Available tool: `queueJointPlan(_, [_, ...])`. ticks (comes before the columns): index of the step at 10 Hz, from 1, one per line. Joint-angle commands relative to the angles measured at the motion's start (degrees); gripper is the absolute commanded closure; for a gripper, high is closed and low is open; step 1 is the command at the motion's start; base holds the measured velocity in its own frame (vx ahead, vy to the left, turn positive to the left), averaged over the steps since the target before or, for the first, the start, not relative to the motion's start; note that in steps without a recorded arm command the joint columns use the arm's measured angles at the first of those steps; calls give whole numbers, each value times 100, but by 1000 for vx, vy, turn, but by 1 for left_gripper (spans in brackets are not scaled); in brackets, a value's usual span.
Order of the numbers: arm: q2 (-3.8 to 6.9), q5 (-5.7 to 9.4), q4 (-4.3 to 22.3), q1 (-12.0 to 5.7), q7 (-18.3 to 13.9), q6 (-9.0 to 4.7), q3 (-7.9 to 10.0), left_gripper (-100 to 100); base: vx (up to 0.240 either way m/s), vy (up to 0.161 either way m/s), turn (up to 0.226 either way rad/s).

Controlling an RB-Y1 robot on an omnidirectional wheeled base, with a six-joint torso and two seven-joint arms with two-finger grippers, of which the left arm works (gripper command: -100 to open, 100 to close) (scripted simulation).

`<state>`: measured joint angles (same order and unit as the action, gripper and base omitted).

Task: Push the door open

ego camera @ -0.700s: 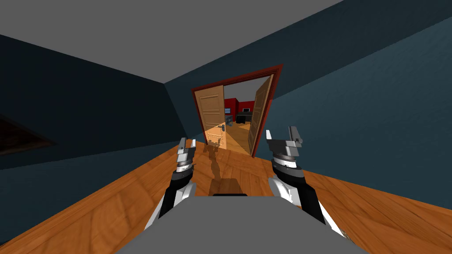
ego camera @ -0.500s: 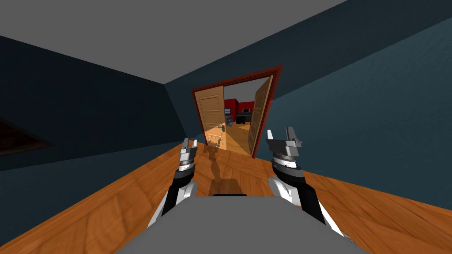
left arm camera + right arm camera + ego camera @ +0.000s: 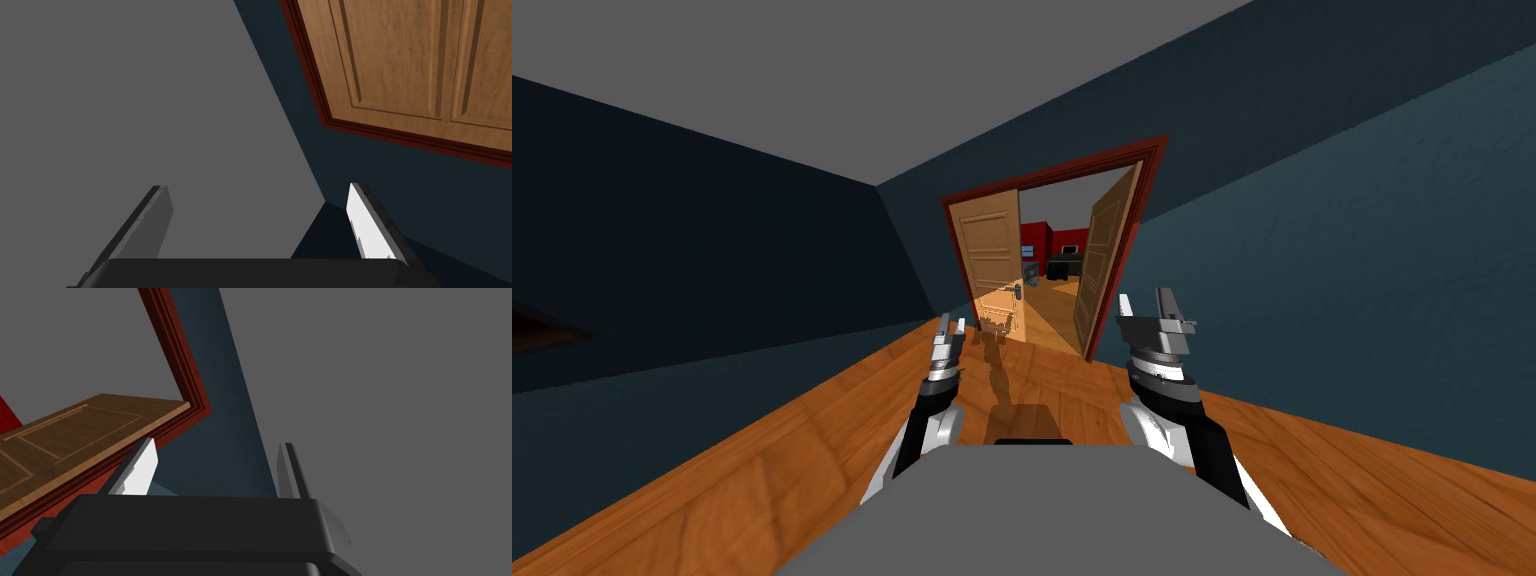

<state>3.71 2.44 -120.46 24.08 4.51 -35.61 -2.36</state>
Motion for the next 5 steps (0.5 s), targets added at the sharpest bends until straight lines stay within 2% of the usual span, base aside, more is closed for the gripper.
queueJointPlan(1, [15, -13, 182, -132, -20, 64, -18, -100, 119, 38, -13])
queueJointPlan(5, [57, -31, 671, -441, -73, 124, -40, -100, 98, 31, -9])
